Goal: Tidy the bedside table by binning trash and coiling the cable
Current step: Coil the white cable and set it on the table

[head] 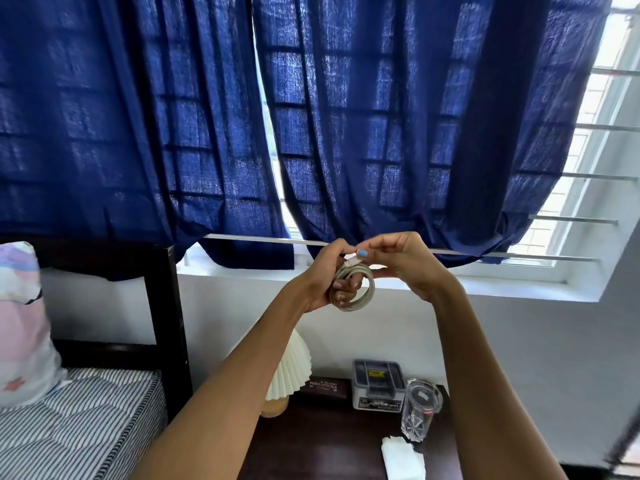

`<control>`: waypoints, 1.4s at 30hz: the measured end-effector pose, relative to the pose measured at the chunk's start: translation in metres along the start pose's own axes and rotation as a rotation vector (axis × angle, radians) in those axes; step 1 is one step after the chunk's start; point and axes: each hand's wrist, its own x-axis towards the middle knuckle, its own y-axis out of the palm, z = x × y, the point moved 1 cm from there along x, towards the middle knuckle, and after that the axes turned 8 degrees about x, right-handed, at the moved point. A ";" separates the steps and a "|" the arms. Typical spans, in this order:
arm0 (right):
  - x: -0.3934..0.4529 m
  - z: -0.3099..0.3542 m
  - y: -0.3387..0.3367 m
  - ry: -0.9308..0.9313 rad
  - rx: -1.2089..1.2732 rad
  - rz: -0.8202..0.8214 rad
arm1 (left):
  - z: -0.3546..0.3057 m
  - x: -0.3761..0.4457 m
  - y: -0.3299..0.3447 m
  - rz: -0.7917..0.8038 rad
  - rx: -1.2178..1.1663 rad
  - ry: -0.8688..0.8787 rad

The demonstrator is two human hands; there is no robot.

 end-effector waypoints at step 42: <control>-0.003 -0.012 0.000 0.011 0.078 -0.010 | 0.011 0.004 -0.005 -0.633 -0.134 0.277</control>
